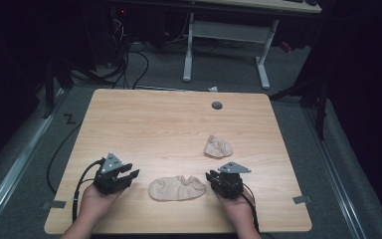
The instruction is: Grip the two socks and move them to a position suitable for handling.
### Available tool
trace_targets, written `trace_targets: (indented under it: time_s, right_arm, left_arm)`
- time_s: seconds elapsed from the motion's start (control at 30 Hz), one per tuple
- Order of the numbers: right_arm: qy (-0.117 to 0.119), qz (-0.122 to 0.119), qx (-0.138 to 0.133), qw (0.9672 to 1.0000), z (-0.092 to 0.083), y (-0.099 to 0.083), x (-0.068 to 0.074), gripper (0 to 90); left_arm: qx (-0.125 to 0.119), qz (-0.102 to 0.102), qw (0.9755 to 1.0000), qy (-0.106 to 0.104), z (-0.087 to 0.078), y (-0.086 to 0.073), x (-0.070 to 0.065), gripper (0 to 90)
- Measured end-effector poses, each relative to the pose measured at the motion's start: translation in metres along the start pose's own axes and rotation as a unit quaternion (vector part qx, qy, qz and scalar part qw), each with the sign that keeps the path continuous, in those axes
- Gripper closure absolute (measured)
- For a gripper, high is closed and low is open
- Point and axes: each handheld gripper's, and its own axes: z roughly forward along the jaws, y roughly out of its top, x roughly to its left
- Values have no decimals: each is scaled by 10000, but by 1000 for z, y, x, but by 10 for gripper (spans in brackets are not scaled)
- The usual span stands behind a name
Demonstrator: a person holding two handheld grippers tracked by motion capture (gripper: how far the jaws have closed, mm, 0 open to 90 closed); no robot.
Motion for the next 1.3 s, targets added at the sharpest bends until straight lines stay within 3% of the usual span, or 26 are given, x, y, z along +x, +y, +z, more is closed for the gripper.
trace_targets:
  time_s: [0.03,0.07,0.17,0.2,0.33,0.43,0.5,0.63,0.77,0.87,1.03,1.2,1.3]
  right_arm:
    - [-28,40,-45,10000,-3,1,-3,742]
    - [-28,40,-45,10000,-3,1,-3,742]
    - [-104,52,-112,9999,-6,1,-10,744]
    - [-149,82,-107,9998,-7,1,-14,745]
    - [-221,170,-137,9995,-7,2,-18,744]
    - [-295,125,-95,9994,-2,4,-18,705]
    - [-314,130,-8,9994,2,5,-17,692]
    - [-439,99,67,9990,8,9,-19,661]
    - [-596,235,-63,9979,9,19,-28,644]
    - [-743,193,10,9970,15,26,-35,646]
    - [-946,256,141,9951,30,38,-53,644]
    - [-915,674,271,9931,44,52,-74,558]
    - [-910,739,289,9927,48,54,-77,556]
  left_arm:
    - [-19,-51,10000,-37,-3,2,0,582]
    - [-48,15,10000,60,-9,3,-2,582]
    - [-1,379,9987,344,-20,-1,-2,564]
    - [-22,394,9982,443,-22,-6,1,558]
    - [-58,-37,9984,557,-22,-18,20,557]
    - [-139,-8,9976,681,-25,-18,28,538]
    - [-169,-150,9979,607,-26,-19,35,532]
    - [-33,-123,9981,602,-19,-20,41,527]
    - [82,-34,9981,611,-12,-23,43,501]
    - [153,-35,9983,554,-13,-26,41,508]
    - [15,-123,9984,554,-17,-26,43,511]
    - [40,-100,9983,565,-15,-26,43,511]
    - [83,-35,9985,541,-14,-26,41,511]
